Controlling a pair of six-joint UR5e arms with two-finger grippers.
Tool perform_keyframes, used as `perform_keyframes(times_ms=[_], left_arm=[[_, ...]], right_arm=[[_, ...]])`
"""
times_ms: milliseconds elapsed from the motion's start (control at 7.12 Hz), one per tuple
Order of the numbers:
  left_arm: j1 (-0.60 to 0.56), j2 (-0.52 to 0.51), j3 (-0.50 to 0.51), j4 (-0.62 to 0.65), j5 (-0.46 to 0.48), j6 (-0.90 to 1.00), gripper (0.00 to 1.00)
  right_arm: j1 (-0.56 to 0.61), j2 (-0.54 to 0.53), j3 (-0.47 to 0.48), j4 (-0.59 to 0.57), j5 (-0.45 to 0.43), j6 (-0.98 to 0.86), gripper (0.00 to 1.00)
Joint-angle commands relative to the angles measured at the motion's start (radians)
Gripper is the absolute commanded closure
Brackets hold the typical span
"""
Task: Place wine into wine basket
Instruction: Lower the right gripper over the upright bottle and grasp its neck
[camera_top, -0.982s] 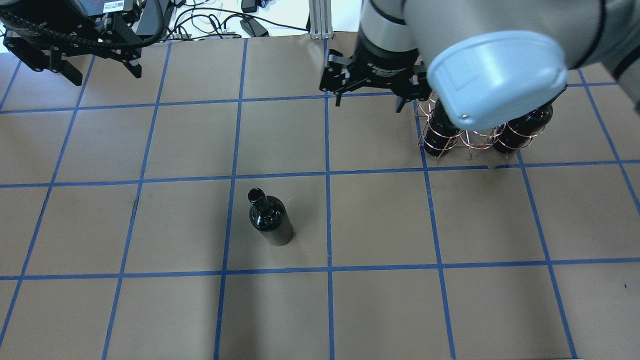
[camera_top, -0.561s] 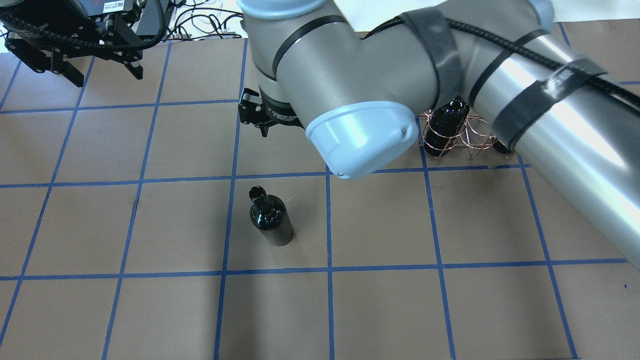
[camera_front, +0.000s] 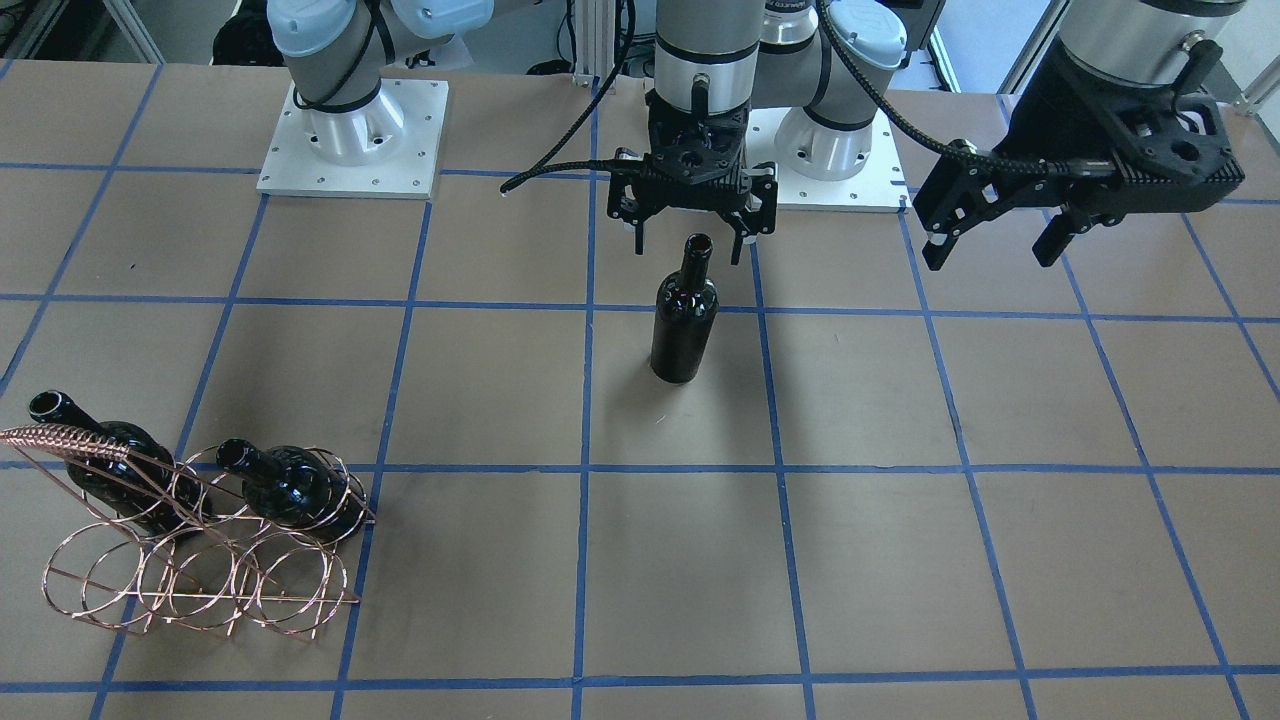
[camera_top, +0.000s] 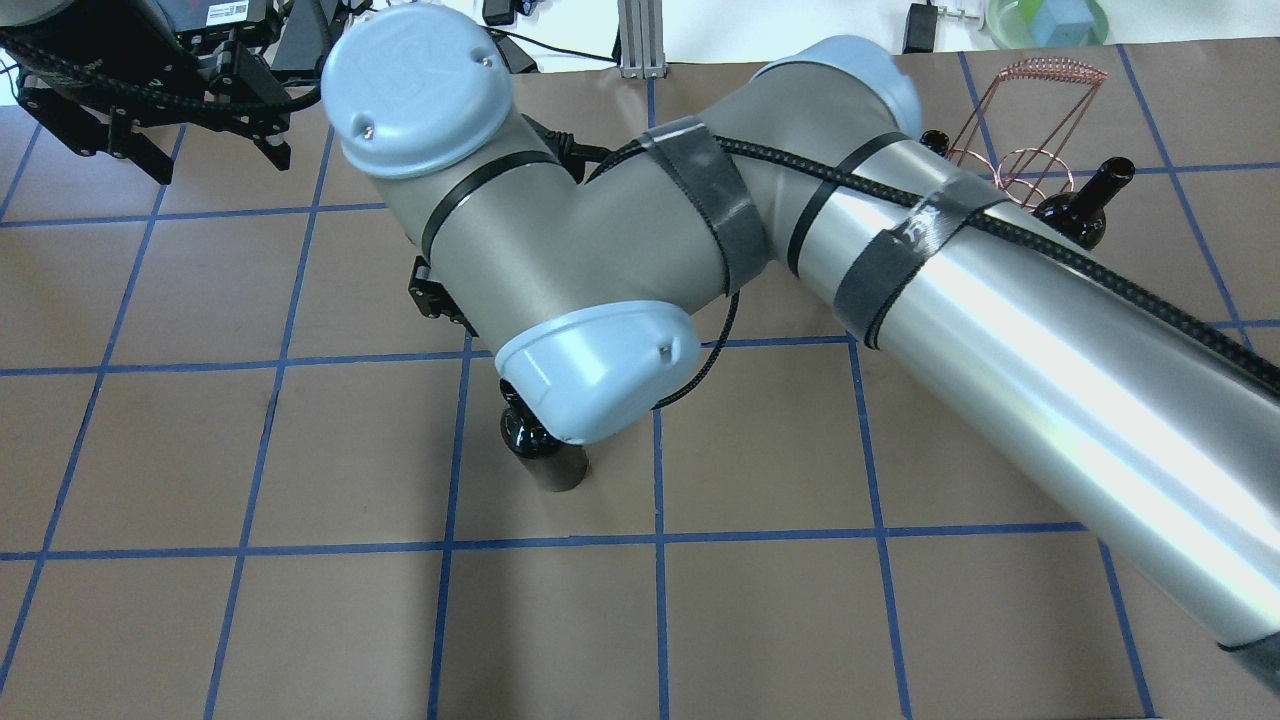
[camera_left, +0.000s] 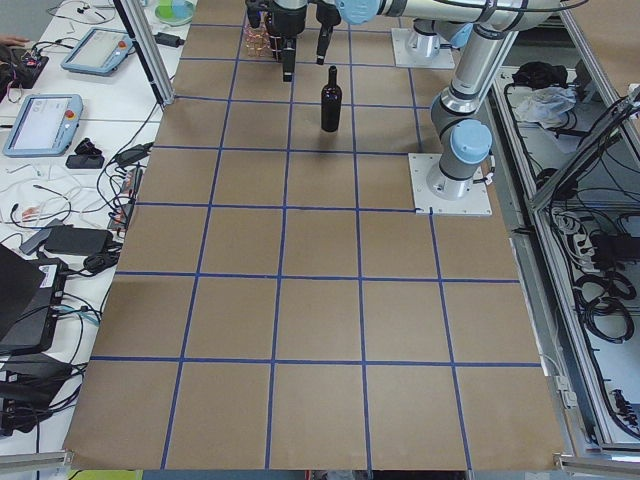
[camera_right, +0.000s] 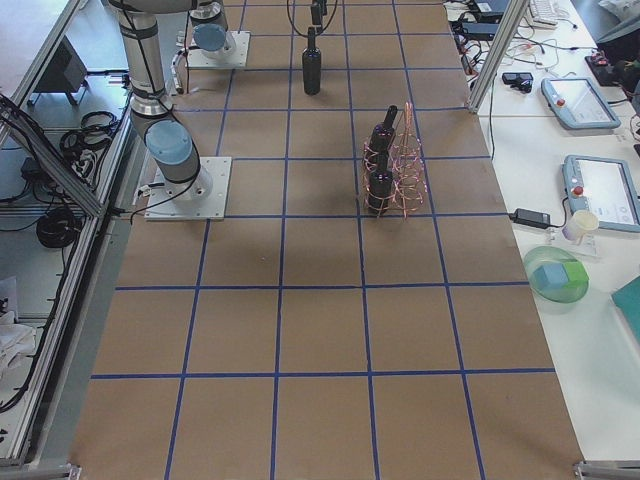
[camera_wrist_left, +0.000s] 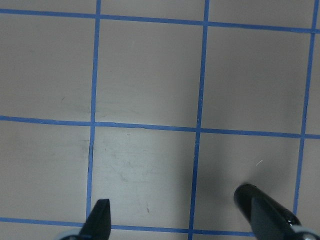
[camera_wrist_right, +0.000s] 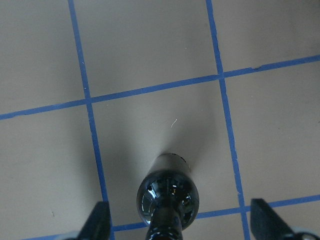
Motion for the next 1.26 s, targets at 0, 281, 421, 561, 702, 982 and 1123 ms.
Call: perform_keyframes(times_ms=[0,281,421,561,702,982,1123], left_arm=[[0.0,-0.003,-0.007,0.004,0.001,0.001,0.0],[0.0,0.0,-0.02,0.004,0.001,0.001,0.0],[0.0,0.0,-0.021,0.004,-0.001,0.001,0.0],[0.0,0.0,-0.021,0.004,-0.001,0.001,0.0],[0.0,0.0,-0.021,0.004,-0.001,0.001,0.0],[0.0,0.0,-0.021,0.004,-0.001,0.001,0.0],[0.0,0.0,-0.023,0.004,-0.001,0.001,0.0]], right_arm=[[0.018,0.024,0.004,0.01,-0.015,-0.055,0.09],[0.031,0.03,0.014,0.004,-0.001,-0.049,0.22],[0.033,0.044,0.012,0.004,0.002,-0.048,0.25],[0.033,0.044,0.012,0.007,0.002,-0.049,0.28],[0.033,0.044,0.012,0.007,0.004,-0.049,0.35],[0.033,0.045,0.015,0.013,0.026,-0.048,0.59],[0.033,0.047,0.018,0.019,0.052,-0.048,0.61]])
